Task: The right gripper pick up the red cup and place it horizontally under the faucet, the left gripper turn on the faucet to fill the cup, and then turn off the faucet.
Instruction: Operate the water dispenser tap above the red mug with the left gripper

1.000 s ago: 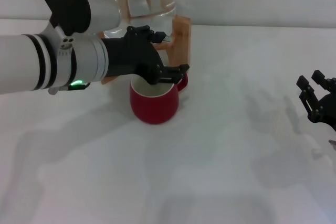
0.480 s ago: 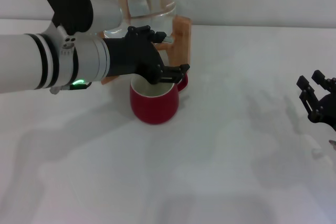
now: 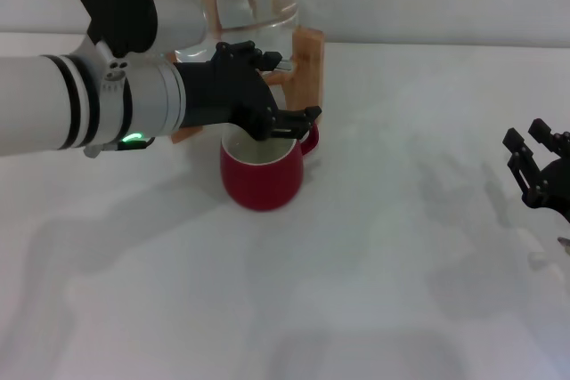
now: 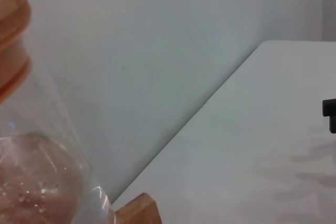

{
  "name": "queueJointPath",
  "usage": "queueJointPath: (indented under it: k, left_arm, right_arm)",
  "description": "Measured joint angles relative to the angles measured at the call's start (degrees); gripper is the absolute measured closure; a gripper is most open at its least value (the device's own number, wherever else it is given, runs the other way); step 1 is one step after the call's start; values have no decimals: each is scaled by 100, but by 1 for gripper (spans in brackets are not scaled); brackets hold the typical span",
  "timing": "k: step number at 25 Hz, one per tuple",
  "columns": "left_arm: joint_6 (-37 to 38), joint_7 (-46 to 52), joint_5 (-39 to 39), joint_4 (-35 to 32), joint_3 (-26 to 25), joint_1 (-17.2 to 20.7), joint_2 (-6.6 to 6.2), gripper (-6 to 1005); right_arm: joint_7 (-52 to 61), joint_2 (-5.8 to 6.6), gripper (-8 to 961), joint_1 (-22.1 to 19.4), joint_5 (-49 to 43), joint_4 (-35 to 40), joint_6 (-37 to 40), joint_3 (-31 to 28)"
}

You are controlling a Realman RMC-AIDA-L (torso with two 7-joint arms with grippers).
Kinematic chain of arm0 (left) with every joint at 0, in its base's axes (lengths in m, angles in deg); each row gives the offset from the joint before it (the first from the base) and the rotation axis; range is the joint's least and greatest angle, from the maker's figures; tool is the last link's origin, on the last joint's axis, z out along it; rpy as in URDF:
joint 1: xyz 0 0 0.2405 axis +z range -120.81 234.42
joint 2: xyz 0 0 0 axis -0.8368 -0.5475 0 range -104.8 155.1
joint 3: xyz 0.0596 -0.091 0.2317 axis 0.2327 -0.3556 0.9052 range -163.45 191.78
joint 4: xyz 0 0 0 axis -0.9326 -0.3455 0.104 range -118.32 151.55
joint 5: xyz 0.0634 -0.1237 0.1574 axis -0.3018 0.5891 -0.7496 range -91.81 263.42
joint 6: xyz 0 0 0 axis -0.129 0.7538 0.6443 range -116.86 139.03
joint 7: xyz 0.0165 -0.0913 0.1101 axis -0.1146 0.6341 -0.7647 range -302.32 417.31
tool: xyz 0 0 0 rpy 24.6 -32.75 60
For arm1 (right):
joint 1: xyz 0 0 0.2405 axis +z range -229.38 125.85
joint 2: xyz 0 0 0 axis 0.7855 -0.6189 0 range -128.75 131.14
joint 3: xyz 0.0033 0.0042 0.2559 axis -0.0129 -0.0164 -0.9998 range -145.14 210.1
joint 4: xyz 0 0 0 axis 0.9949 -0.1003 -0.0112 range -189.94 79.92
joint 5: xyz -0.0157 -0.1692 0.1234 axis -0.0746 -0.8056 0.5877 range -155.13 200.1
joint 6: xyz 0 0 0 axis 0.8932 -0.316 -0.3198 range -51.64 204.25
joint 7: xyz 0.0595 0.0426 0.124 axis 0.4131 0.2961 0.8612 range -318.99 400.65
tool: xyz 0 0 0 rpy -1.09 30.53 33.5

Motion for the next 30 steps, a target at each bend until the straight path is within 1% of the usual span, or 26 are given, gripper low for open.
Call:
queueJointPath:
  k: [21, 30]
  left_arm:
    - [132, -53, -9, 50, -80, -13, 4, 122]
    - [98, -54, 16, 29, 63, -66, 15, 122]
  right_arm:
    - [0, 0, 620, 9, 0, 0, 53, 0]
    - [0, 0, 620, 5, 0, 0, 53, 0]
